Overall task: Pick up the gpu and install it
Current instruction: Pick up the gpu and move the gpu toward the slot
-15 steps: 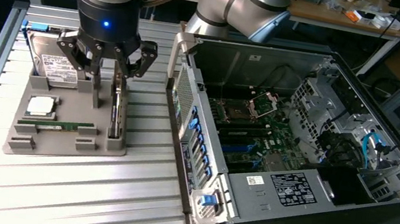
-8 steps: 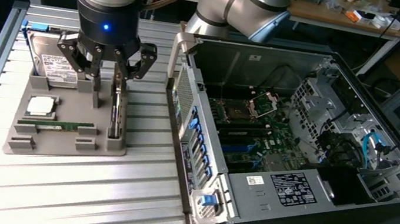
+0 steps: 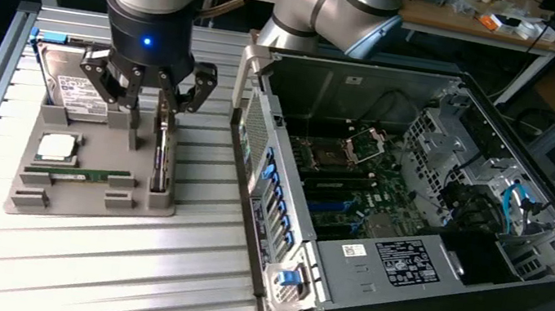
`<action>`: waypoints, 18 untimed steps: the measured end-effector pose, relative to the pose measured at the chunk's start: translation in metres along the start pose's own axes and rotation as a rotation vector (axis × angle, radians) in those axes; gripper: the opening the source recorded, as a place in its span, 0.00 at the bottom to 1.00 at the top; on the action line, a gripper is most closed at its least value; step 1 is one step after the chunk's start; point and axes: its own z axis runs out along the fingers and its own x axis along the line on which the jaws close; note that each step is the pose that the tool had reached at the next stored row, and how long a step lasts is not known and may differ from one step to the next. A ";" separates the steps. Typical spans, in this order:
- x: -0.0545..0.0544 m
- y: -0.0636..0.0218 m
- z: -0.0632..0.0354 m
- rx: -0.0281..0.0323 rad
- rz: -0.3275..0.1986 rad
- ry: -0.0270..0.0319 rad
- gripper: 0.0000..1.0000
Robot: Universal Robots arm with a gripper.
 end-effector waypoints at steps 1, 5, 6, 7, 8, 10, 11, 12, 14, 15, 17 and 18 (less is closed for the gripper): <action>0.000 0.0000 0.0004 0.0000 0.000 0.0001 0.48; 0.000 -0.0001 0.0022 0.0000 0.000 0.0000 0.48; 0.000 -0.0001 0.0026 0.0001 0.000 0.0001 0.48; 0.000 -0.0001 0.0031 0.0000 0.000 0.0000 0.48; 0.000 -0.0002 0.0042 0.0001 0.000 0.0001 0.48; 0.000 -0.0002 0.0052 0.0000 0.000 0.0000 0.48; 0.000 -0.0002 0.0056 0.0001 0.000 0.0000 0.48; 0.000 -0.0003 0.0060 0.0000 0.000 0.0000 0.48; 0.000 -0.0003 0.0070 0.0000 0.000 0.0000 0.48; 0.000 -0.0003 0.0076 0.0001 0.000 0.0000 0.48; 0.000 -0.0004 0.0087 0.0001 0.000 0.0000 0.48; 0.000 -0.0004 0.0092 0.0000 0.000 0.0000 0.48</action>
